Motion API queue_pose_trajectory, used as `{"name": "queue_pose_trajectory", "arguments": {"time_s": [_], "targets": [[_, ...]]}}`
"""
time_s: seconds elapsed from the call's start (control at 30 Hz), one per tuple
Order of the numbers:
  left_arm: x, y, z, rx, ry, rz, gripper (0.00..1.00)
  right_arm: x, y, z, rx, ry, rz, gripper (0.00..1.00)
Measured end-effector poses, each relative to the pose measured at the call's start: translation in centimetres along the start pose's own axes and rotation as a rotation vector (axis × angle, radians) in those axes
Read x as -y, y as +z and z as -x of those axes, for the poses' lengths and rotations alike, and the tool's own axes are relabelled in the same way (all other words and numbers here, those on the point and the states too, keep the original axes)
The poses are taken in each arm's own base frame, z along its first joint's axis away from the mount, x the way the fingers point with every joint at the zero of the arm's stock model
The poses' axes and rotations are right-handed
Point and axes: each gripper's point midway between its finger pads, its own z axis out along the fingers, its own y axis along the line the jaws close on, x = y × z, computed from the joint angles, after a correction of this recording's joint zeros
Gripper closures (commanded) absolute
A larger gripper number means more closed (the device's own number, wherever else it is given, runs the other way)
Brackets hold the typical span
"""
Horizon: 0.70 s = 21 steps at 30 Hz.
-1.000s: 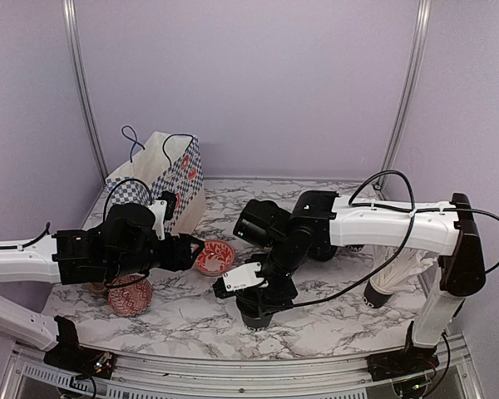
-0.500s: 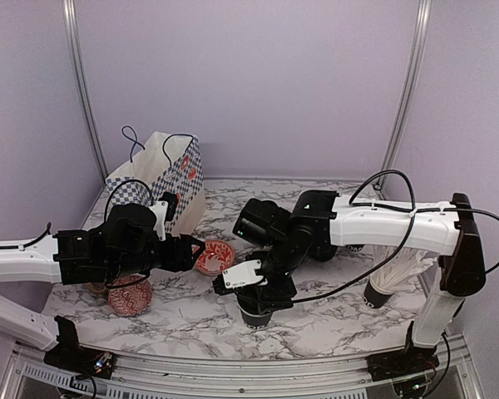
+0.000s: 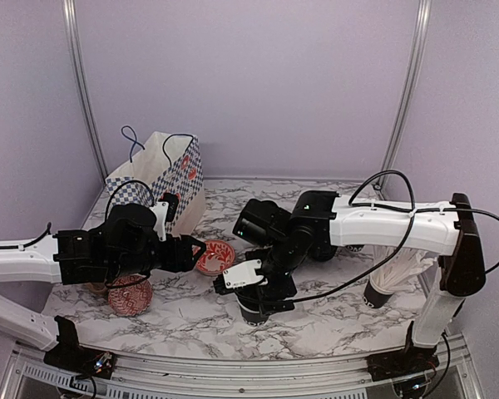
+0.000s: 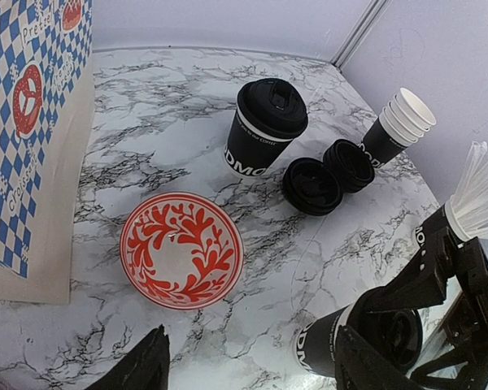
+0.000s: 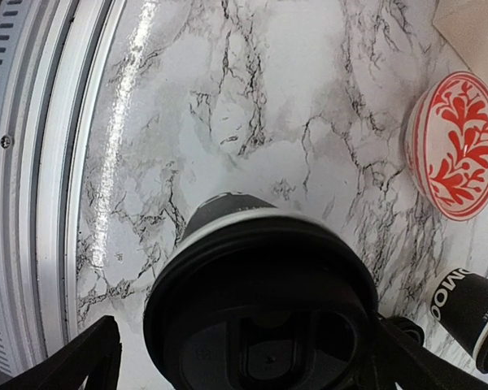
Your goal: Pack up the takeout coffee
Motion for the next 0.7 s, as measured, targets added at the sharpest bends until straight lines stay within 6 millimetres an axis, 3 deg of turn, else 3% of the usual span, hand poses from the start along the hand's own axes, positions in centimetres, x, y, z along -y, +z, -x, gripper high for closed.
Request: {"name": "queue_pose_trajectory", "arguments": {"time_s": [0.33, 0.7], "targets": [[0.1, 0.3, -0.4, -0.013, -0.012, -0.002, 0.3, 0.3, -0.4, 0.4, 0.016, 0.003, -0.004, 0.01], [0.5, 1.3, -2.3, -0.087, -0.058, -0.025, 0.3, 1.7, -1.3, 0.7, 0.054, 0.032, -0.025, 0.01]]}}
